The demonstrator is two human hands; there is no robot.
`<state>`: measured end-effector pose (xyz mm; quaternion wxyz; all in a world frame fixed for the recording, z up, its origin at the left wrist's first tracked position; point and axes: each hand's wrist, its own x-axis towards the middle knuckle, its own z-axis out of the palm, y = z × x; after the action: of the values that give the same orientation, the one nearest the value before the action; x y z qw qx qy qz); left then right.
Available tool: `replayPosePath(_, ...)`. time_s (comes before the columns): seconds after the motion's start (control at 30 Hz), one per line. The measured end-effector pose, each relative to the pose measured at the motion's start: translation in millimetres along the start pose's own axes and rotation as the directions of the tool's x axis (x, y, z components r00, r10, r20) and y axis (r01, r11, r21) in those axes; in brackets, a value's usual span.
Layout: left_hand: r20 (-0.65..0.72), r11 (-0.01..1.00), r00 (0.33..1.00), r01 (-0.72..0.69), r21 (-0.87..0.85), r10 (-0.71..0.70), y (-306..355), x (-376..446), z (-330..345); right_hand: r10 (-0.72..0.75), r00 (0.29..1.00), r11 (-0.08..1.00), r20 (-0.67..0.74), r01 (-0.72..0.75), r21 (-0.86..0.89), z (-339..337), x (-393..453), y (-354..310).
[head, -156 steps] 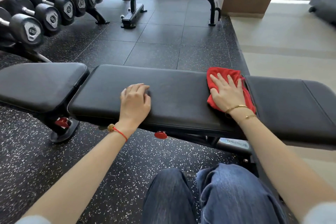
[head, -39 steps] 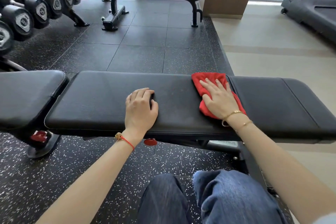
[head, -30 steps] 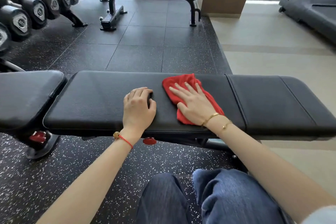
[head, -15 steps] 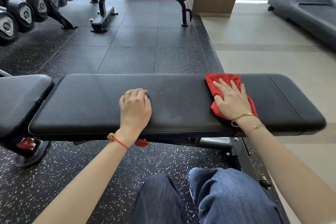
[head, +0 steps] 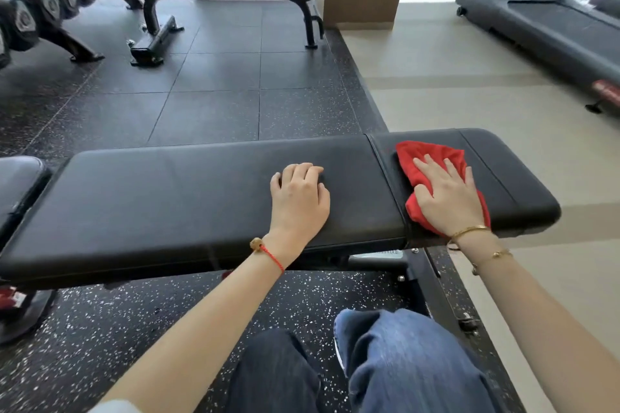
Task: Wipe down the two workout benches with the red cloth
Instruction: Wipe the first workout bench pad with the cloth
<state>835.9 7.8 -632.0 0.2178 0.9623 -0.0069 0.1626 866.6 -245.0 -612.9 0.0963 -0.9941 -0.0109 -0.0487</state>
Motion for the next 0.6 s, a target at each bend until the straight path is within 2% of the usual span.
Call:
replayPosePath(0.1,-0.015,0.999,1.0,-0.002,0.041,0.002,-1.8,-0.6,4.8,0.154,0.988,0.988,0.013,-0.154,0.0,-4.3,36.0,9.7)
replayPosePath(0.17,-0.031,0.999,1.0,-0.002,0.047,0.003,-1.6,-1.4,6.3,0.185,0.982,0.983,0.026,-0.185,0.011,-4.1,55.8,1.1)
replayPosePath(0.3,-0.059,0.998,0.998,-0.005,0.07,0.009,-1.7,-1.1,7.7,0.057,0.996,0.998,0.066,-0.058,0.013,1.7,59.4,-27.1)
replayPosePath(0.43,-0.083,0.998,0.996,-0.015,0.061,0.02,-5.3,-1.0,10.6,-0.106,0.993,0.994,0.049,0.104,0.04,1.4,22.7,-21.1)
replayPosePath(0.5,-0.089,0.998,0.996,-0.021,0.052,0.026,-6.7,-1.9,11.0,-0.102,0.994,0.994,0.034,0.101,0.044,-0.9,6.3,-5.9)
replayPosePath(0.6,-0.084,0.998,0.996,-0.023,0.052,0.028,-7.1,-2.4,11.2,-0.009,1.0,0.999,-0.011,0.009,0.047,-4.7,-0.5,17.4)
